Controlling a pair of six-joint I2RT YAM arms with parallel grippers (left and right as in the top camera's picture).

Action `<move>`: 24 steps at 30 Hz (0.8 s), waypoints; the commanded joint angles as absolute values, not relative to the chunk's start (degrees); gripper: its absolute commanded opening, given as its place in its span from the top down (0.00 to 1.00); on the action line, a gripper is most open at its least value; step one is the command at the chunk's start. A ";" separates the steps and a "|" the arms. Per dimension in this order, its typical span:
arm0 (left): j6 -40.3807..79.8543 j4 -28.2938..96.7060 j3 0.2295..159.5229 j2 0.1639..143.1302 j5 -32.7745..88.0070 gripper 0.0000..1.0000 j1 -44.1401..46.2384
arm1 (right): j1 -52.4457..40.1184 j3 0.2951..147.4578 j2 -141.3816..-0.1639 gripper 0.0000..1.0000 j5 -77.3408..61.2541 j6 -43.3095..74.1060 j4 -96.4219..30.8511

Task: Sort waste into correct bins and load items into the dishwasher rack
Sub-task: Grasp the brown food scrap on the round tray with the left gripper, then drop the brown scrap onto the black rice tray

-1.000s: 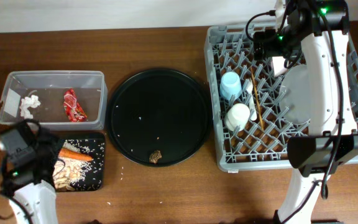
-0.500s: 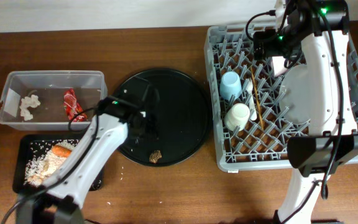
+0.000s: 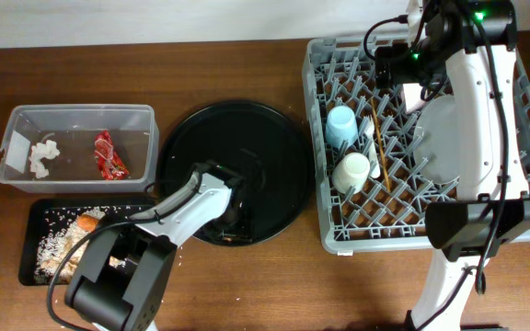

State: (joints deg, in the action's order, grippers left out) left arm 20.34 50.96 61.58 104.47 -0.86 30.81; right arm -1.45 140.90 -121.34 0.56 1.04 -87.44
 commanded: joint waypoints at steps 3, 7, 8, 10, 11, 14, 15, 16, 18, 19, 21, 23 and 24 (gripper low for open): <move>19.62 49.30 60.14 105.03 -1.30 0.57 31.03 | -1.10 141.67 -120.60 0.01 0.49 0.91 -87.48; 19.62 49.52 60.47 104.99 -1.34 0.71 30.96 | -1.10 141.67 -120.60 0.01 0.47 0.91 -87.48; 19.62 50.98 62.50 104.92 -3.18 0.73 30.96 | -1.10 141.67 -120.60 0.01 0.49 0.91 -87.48; 19.64 53.82 66.52 104.49 -6.55 0.74 30.96 | -1.10 141.67 -120.60 0.01 0.49 0.91 -87.48; 19.64 54.72 68.01 104.14 -6.52 0.74 30.96 | -1.10 141.67 -120.60 0.01 0.49 0.91 -87.48; 21.39 59.13 72.07 99.70 -6.57 0.76 27.35 | -1.10 141.67 -120.60 0.01 0.49 0.91 -87.48; 22.79 60.36 72.14 97.43 -6.55 0.77 24.60 | -1.10 141.67 -120.60 0.01 0.47 0.91 -87.48; 24.95 62.74 72.12 93.10 -6.52 0.78 18.26 | -1.10 141.67 -120.60 0.01 0.47 0.91 -87.48; 25.93 65.93 72.12 86.32 -6.48 0.78 6.15 | -1.10 141.67 -120.60 0.01 0.49 0.91 -87.48; 25.93 67.99 72.05 82.76 -6.48 0.78 -2.74 | -1.10 141.67 -120.60 0.01 0.49 0.91 -87.48; 27.86 68.84 69.52 79.77 -3.77 0.78 -14.28 | -1.10 141.67 -120.60 0.01 0.47 0.91 -87.48; 31.57 66.50 64.29 79.35 -2.74 0.86 -21.98 | -1.10 141.67 -120.60 0.01 0.49 0.91 -87.48; 33.95 61.76 58.67 79.35 -2.74 0.87 -26.89 | -1.10 141.67 -120.60 0.01 0.49 0.91 -87.48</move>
State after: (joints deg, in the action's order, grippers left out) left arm 28.58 66.46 67.00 79.83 -3.66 -18.94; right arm -1.45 140.90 -121.34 0.58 1.04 -87.46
